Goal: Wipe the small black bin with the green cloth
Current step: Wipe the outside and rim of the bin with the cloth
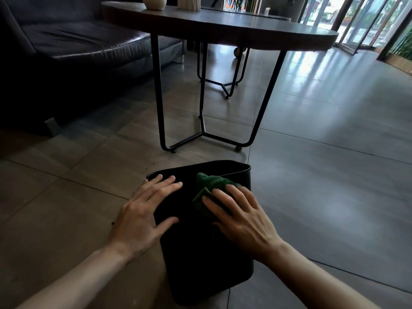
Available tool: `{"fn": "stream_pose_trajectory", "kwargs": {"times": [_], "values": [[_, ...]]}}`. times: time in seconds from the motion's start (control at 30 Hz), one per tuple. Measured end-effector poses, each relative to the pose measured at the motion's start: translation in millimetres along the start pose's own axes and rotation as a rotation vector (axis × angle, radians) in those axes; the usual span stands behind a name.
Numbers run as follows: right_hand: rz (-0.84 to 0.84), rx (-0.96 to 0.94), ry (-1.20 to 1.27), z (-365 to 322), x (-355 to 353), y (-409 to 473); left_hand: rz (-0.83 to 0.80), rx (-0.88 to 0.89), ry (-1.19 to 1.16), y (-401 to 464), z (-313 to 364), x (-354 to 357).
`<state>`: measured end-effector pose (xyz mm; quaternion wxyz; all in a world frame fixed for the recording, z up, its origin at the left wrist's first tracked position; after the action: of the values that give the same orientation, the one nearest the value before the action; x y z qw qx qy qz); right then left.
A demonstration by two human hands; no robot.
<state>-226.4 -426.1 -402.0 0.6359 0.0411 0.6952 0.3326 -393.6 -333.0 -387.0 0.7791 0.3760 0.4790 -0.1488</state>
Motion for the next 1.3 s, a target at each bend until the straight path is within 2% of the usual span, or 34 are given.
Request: {"fn": "stream_pose_trajectory", "kwargs": {"times": [0.1,0.3,0.47,0.53,0.63,0.77,0.8,0.87,1.0,1.13,1.23,1.3], "values": [[-0.086,0.024,0.046,5,11,-8,0.009,0.010,-0.005,1,-1,1],[-0.335,-0.091,0.050,5,30,-13,0.016,0.009,-0.006,-1,-4,5],[-0.451,-0.454,-0.085,-44,65,-81,0.023,0.025,-0.006,0,-4,6],[-0.502,-0.543,-0.106,-50,71,-98,0.031,0.040,-0.010,-1,-3,5],[-0.360,-0.461,0.035,-30,42,-69,0.038,0.040,0.000,-1,-3,4],[-0.001,-0.044,0.153,37,-20,-3,0.035,0.022,-0.004,-2,-1,3],[0.049,0.046,0.163,49,-27,6,0.032,0.021,-0.004,-1,-1,3],[0.056,0.110,0.185,47,-21,12,0.026,0.016,-0.003,-1,-2,4],[-0.102,-0.017,0.140,-2,26,-23,0.025,0.016,-0.005,-1,-2,2],[-0.296,-0.329,0.076,-61,66,-91,0.025,0.030,-0.007,-2,-1,5],[-0.322,-0.380,0.089,-70,62,-108,0.035,0.043,-0.014,-4,1,5],[-0.250,-0.351,0.101,-57,44,-89,0.047,0.047,-0.020,-4,0,3]]}}
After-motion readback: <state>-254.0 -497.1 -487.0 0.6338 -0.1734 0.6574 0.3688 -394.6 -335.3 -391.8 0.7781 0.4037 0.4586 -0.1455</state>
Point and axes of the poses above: each hand's wrist, its own y-axis towards the middle knuckle, its own x-axis out of the palm, z = x × y, the point moved 10 cm from there along y, towards the middle knuckle, and after that the axes turned 13 degrees about y, right-handed, at the moved point
